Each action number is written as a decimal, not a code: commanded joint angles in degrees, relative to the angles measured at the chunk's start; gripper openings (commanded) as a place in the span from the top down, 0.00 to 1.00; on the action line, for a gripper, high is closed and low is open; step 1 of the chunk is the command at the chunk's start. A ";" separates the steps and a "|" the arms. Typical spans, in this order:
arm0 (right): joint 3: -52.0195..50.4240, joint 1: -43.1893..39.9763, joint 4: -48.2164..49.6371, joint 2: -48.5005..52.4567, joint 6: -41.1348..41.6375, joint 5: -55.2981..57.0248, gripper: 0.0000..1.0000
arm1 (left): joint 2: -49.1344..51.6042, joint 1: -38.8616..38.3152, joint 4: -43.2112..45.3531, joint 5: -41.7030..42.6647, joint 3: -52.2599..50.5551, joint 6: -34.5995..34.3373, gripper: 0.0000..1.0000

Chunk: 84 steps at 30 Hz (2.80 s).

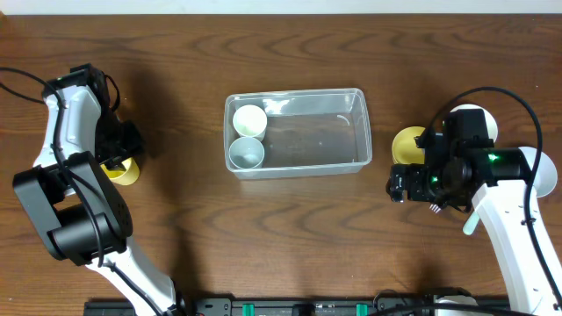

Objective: Pack container
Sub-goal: 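Return the left gripper and grasp the yellow cup rim, then carry the yellow cup over the container and release it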

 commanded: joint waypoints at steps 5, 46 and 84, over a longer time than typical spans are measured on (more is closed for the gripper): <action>0.96 -0.20 -0.04 0.04 -0.15 0.15 0.01 | 0.70 0.24 -0.22 -0.28 -0.04 0.15 0.81; 0.98 -5.09 4.20 -3.58 17.73 8.72 0.01 | -23.10 -45.05 5.90 -0.26 12.02 9.97 0.94; 0.98 -6.80 1.27 -4.31 16.59 8.70 0.01 | 0.94 -48.98 10.86 5.68 12.09 18.10 0.94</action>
